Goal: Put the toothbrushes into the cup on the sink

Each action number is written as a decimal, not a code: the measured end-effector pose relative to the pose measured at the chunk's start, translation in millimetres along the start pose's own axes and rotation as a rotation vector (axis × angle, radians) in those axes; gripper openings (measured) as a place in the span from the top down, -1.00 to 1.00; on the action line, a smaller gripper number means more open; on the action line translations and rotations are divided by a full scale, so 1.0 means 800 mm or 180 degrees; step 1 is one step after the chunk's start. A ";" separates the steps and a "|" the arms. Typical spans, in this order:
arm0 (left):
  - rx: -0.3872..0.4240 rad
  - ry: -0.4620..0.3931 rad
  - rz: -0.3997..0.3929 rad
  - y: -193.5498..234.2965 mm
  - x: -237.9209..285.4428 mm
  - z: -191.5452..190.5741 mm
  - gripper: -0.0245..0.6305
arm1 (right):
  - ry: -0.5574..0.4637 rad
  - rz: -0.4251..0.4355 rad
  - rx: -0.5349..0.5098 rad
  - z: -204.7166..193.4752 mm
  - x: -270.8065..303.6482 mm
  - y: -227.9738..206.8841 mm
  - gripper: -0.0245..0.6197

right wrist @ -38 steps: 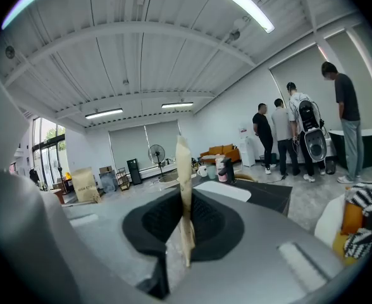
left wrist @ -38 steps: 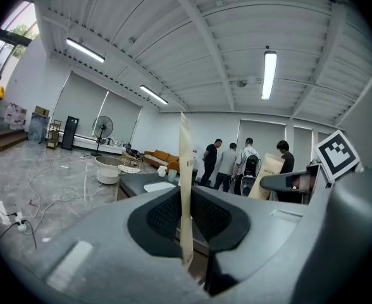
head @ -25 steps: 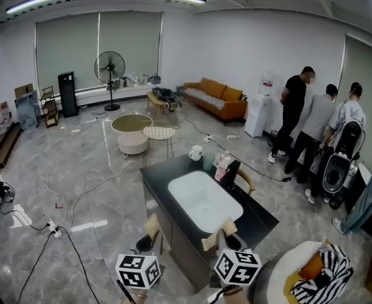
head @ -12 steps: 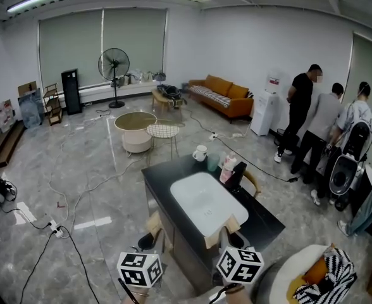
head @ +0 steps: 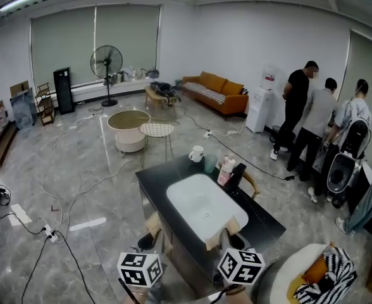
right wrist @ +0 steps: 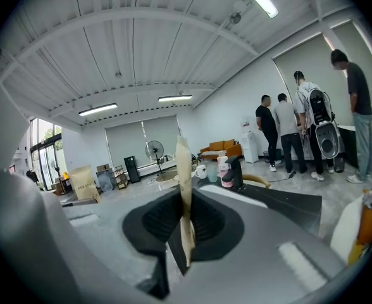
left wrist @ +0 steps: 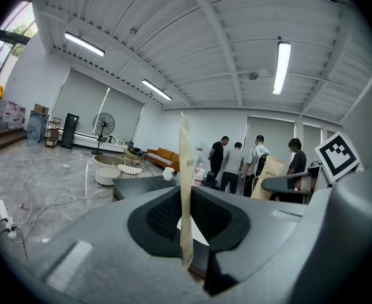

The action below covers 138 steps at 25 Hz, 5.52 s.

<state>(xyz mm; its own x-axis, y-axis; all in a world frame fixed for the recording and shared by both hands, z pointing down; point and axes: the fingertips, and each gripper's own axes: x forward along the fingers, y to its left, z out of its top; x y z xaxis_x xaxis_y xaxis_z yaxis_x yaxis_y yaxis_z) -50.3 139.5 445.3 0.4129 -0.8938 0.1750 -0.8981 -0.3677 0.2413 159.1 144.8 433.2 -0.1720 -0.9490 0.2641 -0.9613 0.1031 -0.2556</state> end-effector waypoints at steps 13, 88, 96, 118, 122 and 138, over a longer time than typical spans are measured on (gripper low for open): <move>0.0050 -0.0004 -0.0339 0.076 0.143 0.073 0.79 | -0.0105 -0.0243 0.0049 0.053 0.132 0.024 0.83; 0.0269 0.0325 -0.0995 0.211 0.555 0.128 0.80 | 0.0023 -0.0874 0.0172 0.123 0.498 -0.049 0.83; 0.0257 0.0301 -0.1023 0.198 0.573 0.124 0.79 | -0.0056 -0.0818 0.0215 0.141 0.517 -0.063 0.83; 0.0276 0.0430 -0.1163 0.177 0.594 0.096 0.79 | -0.0181 -0.0851 0.0181 0.184 0.546 -0.096 0.83; 0.0263 0.0425 -0.1153 0.180 0.598 0.098 0.79 | -0.0206 -0.0864 0.0179 0.194 0.553 -0.101 0.83; 0.0169 0.0429 -0.1052 0.206 0.619 0.099 0.80 | -0.0227 -0.0956 0.0123 0.218 0.590 -0.122 0.83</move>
<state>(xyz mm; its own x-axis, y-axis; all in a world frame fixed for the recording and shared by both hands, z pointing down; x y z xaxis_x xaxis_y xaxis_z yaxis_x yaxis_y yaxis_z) -6.0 -384.3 496.3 0.6955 -0.6837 0.2210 -0.7178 -0.6472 0.2566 209.5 -365.4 420.4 0.1355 -0.9540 0.2676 -0.9576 -0.1953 -0.2116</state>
